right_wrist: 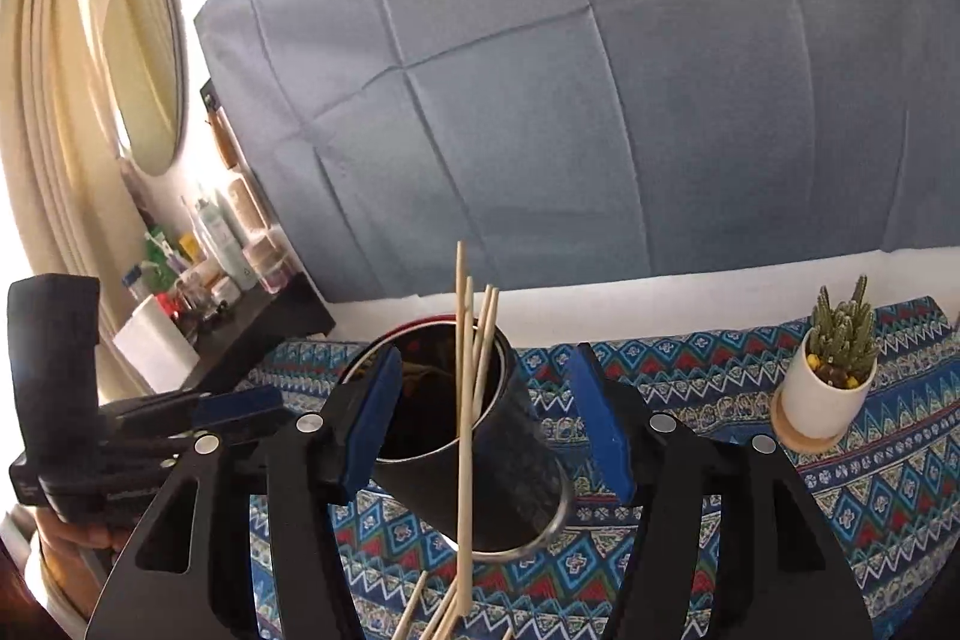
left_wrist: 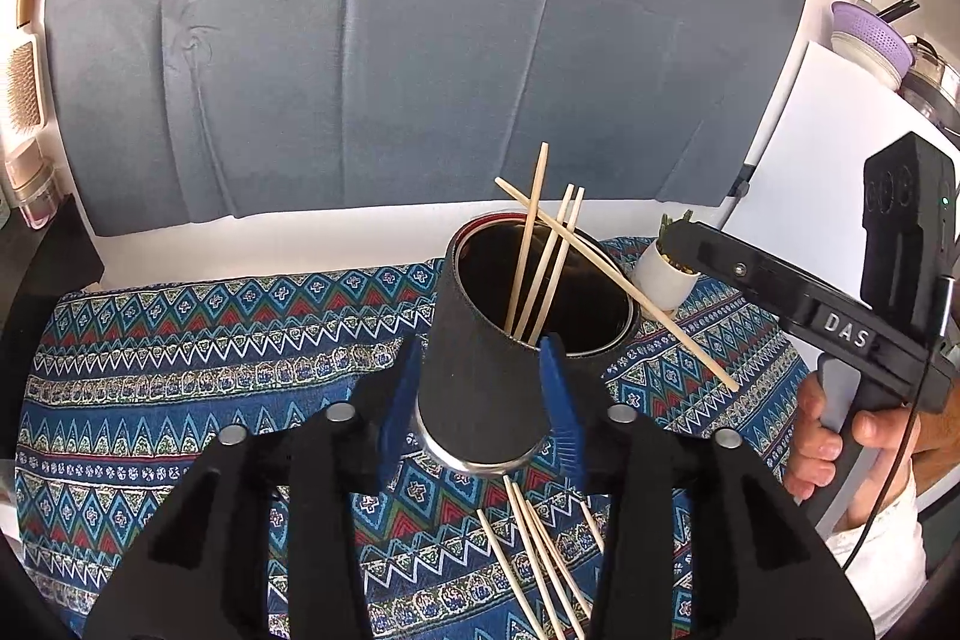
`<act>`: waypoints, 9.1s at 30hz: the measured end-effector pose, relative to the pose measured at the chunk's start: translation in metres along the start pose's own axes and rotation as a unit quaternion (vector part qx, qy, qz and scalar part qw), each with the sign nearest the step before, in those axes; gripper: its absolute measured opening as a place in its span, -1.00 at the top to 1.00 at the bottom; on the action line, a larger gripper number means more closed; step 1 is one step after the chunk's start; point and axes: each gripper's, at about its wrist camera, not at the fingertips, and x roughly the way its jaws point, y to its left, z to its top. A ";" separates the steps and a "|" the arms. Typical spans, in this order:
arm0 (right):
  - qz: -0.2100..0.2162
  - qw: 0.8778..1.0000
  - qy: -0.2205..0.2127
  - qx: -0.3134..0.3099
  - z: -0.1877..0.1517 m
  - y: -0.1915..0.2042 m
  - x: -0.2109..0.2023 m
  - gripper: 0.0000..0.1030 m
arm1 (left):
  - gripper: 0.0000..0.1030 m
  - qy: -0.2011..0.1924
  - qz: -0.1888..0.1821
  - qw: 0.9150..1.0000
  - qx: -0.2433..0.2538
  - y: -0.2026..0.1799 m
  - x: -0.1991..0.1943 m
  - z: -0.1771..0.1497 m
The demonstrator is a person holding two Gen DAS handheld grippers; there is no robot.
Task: Organize utensils
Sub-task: 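Grasp another wooden stick with the right tool beside the holder, then lower the stick into the black holder and open the right tool, then move both tools down toward the wooden sticks lying on the cloth, then close the left tool on a wooden stick while the right tool grasps another, then lift both held sticks upright and carry them over the black holder, then lower both sticks into the holder and open both tools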
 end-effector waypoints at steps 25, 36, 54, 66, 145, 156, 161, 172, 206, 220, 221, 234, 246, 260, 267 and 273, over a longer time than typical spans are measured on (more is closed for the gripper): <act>-0.042 0.994 0.083 -0.062 0.014 0.029 0.028 0.91 | 0.82 0.028 0.001 0.999 -0.026 0.043 0.010 -0.015; 0.078 0.990 -0.118 0.003 0.039 0.033 0.008 0.91 | 0.89 -0.021 0.016 1.000 -0.012 0.021 0.013 0.016; 0.056 0.983 -0.175 -0.016 -0.009 0.020 0.041 0.85 | 0.89 -0.025 0.043 0.999 0.012 0.015 0.032 0.014; 0.027 0.987 -0.159 -0.003 -0.024 0.019 -0.021 0.19 | -0.37 -0.019 0.066 0.997 -0.019 0.020 0.001 -0.025; -0.136 0.971 0.181 -0.075 -0.219 0.003 -0.032 -0.10 | -0.32 0.102 0.087 0.989 0.067 -0.029 0.055 -0.173; -0.081 0.976 0.195 0.062 -0.204 -0.048 -0.048 0.83 | 0.89 0.115 0.104 0.987 0.031 0.008 0.029 -0.176; -0.070 0.980 0.185 -0.015 -0.198 0.000 -0.044 -0.20 | 0.90 0.112 0.115 0.987 0.031 0.018 0.020 -0.181; -0.110 0.960 0.247 -0.066 -0.209 0.035 -0.004 0.07 | 0.89 0.096 0.117 0.988 0.027 0.035 0.002 -0.192; -0.074 0.993 0.063 -0.064 -0.067 0.007 -0.093 0.91 | 0.90 0.007 0.046 0.998 -0.046 0.036 -0.061 -0.064; 0.001 0.998 -0.004 -0.067 0.006 0.019 -0.060 0.91 | 0.90 -0.065 0.013 0.998 -0.003 0.006 -0.058 0.022; 0.008 0.998 -0.011 -0.064 0.010 0.017 -0.056 0.91 | 0.90 -0.075 0.009 0.997 0.001 0.003 -0.056 0.026; 0.104 0.976 -0.179 -0.071 0.015 0.017 -0.015 0.91 | 0.90 -0.287 -0.151 0.946 0.024 -0.009 -0.033 0.046; 0.058 0.964 -0.246 -0.077 -0.001 0.021 0.019 0.91 | 0.90 -0.370 -0.135 0.919 0.006 -0.003 0.019 0.030; 0.044 0.969 -0.222 -0.096 -0.013 0.013 0.036 0.90 | 0.90 -0.334 -0.086 0.938 0.036 -0.010 0.055 0.007; 0.020 0.975 -0.180 -0.129 -0.023 0.015 0.036 0.90 | 0.90 -0.301 -0.059 0.949 0.071 -0.014 0.057 -0.003; 0.004 0.978 -0.151 -0.147 -0.033 0.018 0.030 0.90 | 0.90 -0.269 -0.028 0.959 0.088 -0.016 0.053 -0.012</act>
